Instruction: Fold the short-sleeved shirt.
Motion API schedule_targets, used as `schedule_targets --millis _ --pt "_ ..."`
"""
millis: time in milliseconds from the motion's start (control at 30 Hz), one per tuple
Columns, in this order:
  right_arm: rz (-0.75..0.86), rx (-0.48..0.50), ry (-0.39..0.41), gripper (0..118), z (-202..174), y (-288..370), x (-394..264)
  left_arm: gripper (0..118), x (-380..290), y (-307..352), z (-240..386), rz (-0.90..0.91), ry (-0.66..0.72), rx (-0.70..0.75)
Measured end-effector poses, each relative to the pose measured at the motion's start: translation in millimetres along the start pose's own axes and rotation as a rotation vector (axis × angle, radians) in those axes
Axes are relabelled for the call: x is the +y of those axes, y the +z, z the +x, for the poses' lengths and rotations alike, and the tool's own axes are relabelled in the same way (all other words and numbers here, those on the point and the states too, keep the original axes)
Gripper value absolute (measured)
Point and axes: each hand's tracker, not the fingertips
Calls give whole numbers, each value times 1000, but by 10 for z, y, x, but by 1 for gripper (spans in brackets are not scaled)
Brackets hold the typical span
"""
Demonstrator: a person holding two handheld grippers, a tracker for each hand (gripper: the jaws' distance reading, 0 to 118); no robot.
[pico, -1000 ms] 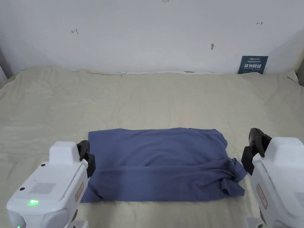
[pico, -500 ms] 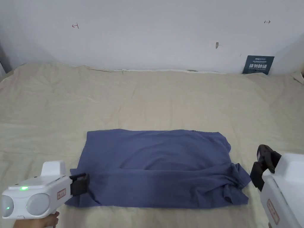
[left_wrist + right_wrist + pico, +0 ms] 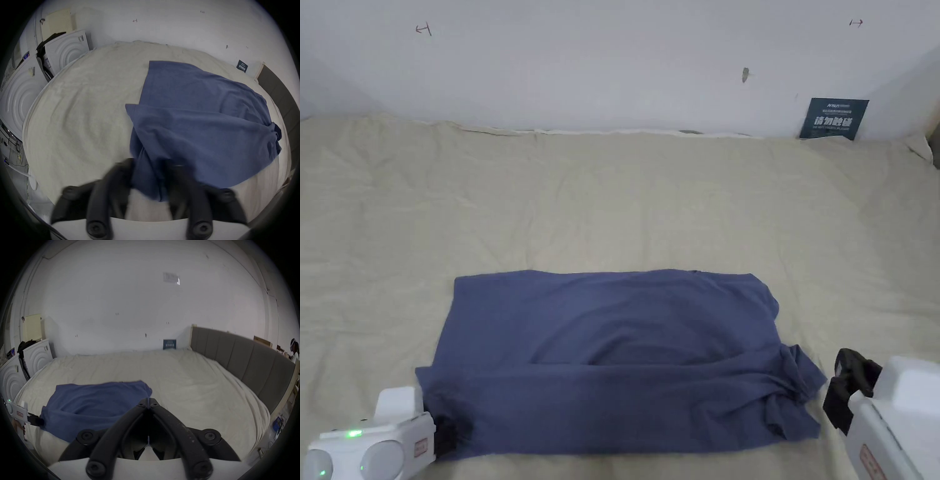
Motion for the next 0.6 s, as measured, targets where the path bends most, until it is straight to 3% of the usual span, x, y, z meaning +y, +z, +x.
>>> schedule_targets --millis 100,133,233,400,467,500,567,600 --pt "-112 3 -36 45 122 -335 -131 8 15 69 19 11 22 -19" --pt "-170 11 -51 64 162 -483 -174 8 26 98 13 15 23 -22" --pt "-317 -6 -63 98 257 -929 -365 8 69 218 -36 60 50 -53" --pt "-466 -39 -28 99 173 -1391 -647 8 148 348 -66 78 65 -85" --pt "-501 -28 -26 94 110 -1416 -701 8 146 354 -71 80 65 -88" --pt "-505 -4 -40 83 102 -1430 -727 8 148 356 -63 78 68 -89" --pt "-512 64 -75 38 67 -1361 -744 8 135 363 -75 78 75 -91" --pt "-517 54 -65 22 37 -1334 -730 8 128 366 -80 77 76 -89"
